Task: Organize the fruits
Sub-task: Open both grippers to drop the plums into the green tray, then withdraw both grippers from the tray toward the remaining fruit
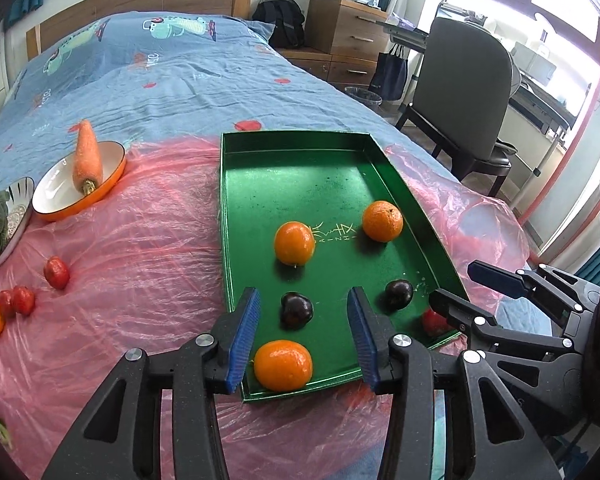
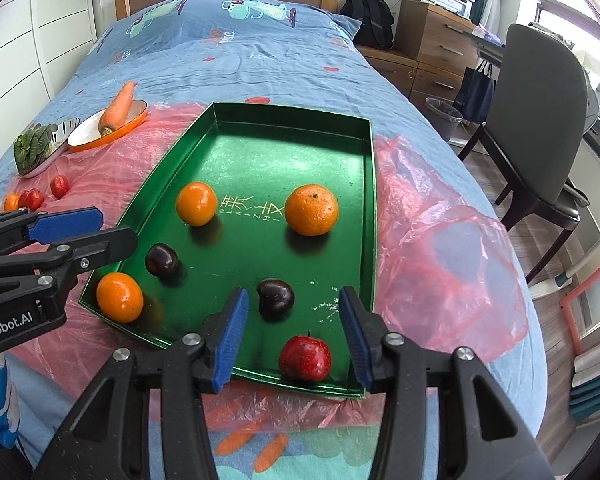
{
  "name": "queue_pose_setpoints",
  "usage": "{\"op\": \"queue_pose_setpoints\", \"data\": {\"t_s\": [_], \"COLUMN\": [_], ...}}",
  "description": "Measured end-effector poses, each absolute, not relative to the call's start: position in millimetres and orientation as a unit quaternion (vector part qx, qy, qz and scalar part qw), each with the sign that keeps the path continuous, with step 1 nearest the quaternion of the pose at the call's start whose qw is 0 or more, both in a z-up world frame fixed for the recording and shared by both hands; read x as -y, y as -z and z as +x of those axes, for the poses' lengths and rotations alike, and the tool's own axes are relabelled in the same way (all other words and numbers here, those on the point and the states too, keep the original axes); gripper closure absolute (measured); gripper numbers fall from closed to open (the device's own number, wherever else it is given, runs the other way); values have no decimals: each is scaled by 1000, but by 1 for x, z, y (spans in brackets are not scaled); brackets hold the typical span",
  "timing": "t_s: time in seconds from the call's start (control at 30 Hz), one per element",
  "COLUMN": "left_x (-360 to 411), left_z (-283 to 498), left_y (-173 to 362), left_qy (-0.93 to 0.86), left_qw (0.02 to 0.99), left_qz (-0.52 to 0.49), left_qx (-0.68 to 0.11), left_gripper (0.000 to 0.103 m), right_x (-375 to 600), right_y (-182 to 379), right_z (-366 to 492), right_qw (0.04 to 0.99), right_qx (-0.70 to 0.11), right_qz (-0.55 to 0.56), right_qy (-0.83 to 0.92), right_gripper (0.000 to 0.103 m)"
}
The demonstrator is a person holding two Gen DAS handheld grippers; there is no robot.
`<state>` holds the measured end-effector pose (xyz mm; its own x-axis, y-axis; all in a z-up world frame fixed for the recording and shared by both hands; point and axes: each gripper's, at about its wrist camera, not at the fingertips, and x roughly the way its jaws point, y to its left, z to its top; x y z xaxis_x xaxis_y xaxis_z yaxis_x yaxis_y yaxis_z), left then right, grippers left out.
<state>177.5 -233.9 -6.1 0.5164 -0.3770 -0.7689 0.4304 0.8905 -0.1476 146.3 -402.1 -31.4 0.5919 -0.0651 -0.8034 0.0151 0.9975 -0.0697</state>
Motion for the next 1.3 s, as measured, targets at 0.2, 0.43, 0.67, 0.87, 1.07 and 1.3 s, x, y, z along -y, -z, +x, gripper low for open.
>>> {"op": "queue_pose_setpoints", "data": {"t_s": [0.2,0.43,0.67,0.87,1.07,1.3], "left_x": [229,225,210,199,189,169], "left_z": [155,127,101,81,60,41], "left_y": [-14,-29,-34,-38,-45,-55], "left_qy": [234,254,255,248,239,218], "left_qw": [875,870,870,873,879,891], "left_qz": [41,40,25,28,33,29], "left_qx": [-422,-421,-422,-419,-411,-397], "left_gripper": [63,56,52,51,50,50], "right_x": [397,394,389,382,373,358], "right_y": [12,-5,-16,-22,-27,-35], "right_z": [129,107,84,65,44,24], "right_qw": [894,894,894,894,896,899], "right_qx": [-446,-445,-445,-445,-442,-435], "right_qz": [-29,-30,-35,-33,-38,-46], "right_qy": [28,39,43,38,29,11], "right_gripper": [15,10,4,3,3,2]}}
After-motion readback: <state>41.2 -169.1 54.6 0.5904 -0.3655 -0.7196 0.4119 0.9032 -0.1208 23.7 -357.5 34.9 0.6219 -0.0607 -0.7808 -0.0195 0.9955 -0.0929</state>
